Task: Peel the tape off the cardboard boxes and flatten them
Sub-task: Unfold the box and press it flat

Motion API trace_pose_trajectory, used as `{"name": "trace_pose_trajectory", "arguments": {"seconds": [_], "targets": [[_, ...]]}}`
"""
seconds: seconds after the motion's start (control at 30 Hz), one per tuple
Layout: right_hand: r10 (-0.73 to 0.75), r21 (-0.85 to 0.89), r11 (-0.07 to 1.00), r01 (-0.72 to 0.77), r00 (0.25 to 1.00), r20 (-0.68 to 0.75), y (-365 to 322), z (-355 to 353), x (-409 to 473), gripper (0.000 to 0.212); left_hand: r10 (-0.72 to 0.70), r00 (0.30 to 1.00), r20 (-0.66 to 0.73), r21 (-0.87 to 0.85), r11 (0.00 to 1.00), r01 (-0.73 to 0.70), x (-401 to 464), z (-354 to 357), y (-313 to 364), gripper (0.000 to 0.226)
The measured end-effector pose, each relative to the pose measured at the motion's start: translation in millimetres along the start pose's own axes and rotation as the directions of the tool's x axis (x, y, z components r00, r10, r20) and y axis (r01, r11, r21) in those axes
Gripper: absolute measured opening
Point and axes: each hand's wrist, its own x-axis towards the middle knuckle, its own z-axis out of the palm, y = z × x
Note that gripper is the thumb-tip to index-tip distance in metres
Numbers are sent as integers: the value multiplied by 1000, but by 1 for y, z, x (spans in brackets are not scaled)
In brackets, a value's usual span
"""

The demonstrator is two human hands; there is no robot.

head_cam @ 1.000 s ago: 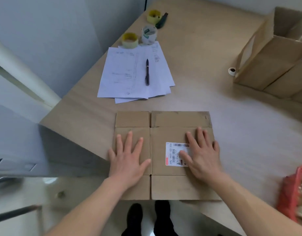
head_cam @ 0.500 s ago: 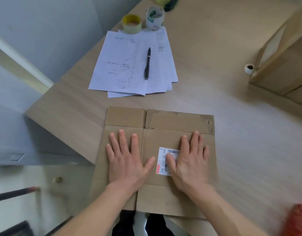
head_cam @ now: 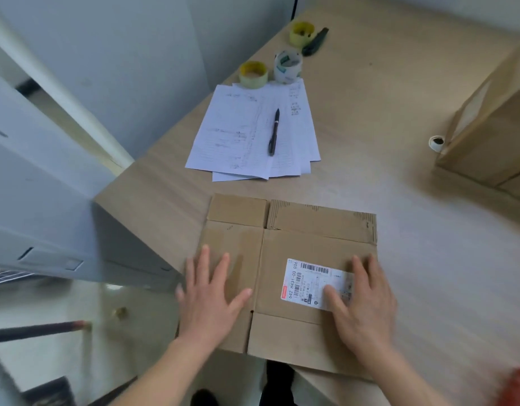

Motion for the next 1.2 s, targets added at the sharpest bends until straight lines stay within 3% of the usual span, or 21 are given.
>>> {"name": "trace_pose_trajectory", "arguments": {"seconds": [0.13, 0.23, 0.3, 0.37, 0.5, 0.77, 0.97, 1.2], "targets": [[260, 147, 957, -251, 964, -46, 5, -12, -14, 80, -97, 994, -56, -302, 950, 76, -26, 1, -15, 91], [403, 317, 865, -388, 915, 20, -6, -23, -19, 82, -138, 989, -50, -369, 923, 110, -33, -13, -22, 97], [394, 337, 860, -384, 918, 41, -17, -27, -33, 66, -155, 987, -43, -377, 917, 128, -43, -25, -36, 101], [362, 337, 875, -347, 932, 20, -34, -29, -55, 59, -176, 982, -68, -383, 913, 137, -61, -38, -56, 104], [264, 318, 916, -245, 965, -16, -81, -26, -110, 66, -209, 968, -142, -417, 899, 133, -113, -63, -115, 103], [-62, 270, 961, 54, 998, 19, -198, 16, -209, 72, -415, 889, -192, -514, 814, 269, -221, -96, -253, 109], [-232, 276, 943, 187, 963, 139, -274, 55, -268, 87, -626, 753, -201, -535, 714, 451, -297, -100, -331, 114], [-471, 292, 874, 388, 822, 319, -331, 102, -313, 91, -819, 550, -166, -592, 529, 608, -386, -91, -380, 116]]}}
